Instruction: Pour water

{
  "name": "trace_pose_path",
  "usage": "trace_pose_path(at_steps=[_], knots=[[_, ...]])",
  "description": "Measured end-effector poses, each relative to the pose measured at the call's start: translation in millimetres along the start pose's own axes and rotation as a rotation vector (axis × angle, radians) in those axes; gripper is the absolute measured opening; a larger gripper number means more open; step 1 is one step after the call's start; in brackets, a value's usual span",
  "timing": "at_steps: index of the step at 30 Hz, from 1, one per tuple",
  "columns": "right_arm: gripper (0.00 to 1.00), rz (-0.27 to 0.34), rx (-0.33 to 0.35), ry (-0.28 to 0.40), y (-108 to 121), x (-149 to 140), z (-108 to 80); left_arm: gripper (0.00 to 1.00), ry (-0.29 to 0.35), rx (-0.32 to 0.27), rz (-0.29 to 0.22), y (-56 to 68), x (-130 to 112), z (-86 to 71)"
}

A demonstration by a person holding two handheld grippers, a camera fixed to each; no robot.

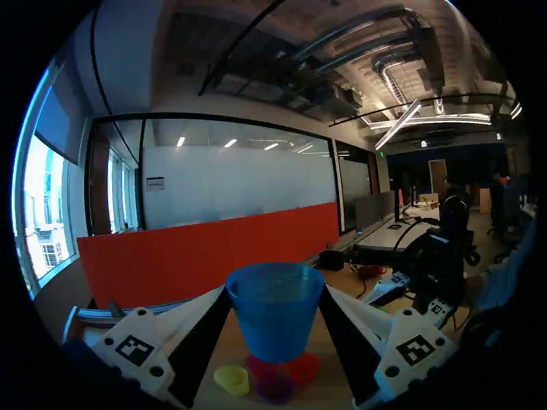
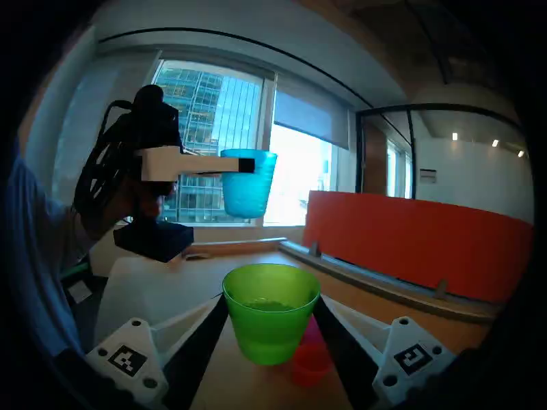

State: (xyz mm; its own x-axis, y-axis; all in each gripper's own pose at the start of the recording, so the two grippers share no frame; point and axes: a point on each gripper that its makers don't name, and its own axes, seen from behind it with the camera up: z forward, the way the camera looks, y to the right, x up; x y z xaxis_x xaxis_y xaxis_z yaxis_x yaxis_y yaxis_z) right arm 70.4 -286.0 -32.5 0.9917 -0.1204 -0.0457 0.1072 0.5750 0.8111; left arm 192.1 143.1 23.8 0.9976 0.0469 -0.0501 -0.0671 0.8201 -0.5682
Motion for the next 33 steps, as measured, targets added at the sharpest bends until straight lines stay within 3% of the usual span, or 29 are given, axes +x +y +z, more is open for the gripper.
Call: trace_pose_path(at_steps=[20,33], knots=[[0.89,0.004,-0.07,-0.028,29.8,-0.2,-29.6,0.87,-0.084,-0.001,-0.009,1.3,-60.4,-20.2],[0.89,0.016,-0.106,-0.033,45.2,1.7,-50.5,0.87,-0.126,-0.002,-0.007,3.7,-85.5,-27.1]])
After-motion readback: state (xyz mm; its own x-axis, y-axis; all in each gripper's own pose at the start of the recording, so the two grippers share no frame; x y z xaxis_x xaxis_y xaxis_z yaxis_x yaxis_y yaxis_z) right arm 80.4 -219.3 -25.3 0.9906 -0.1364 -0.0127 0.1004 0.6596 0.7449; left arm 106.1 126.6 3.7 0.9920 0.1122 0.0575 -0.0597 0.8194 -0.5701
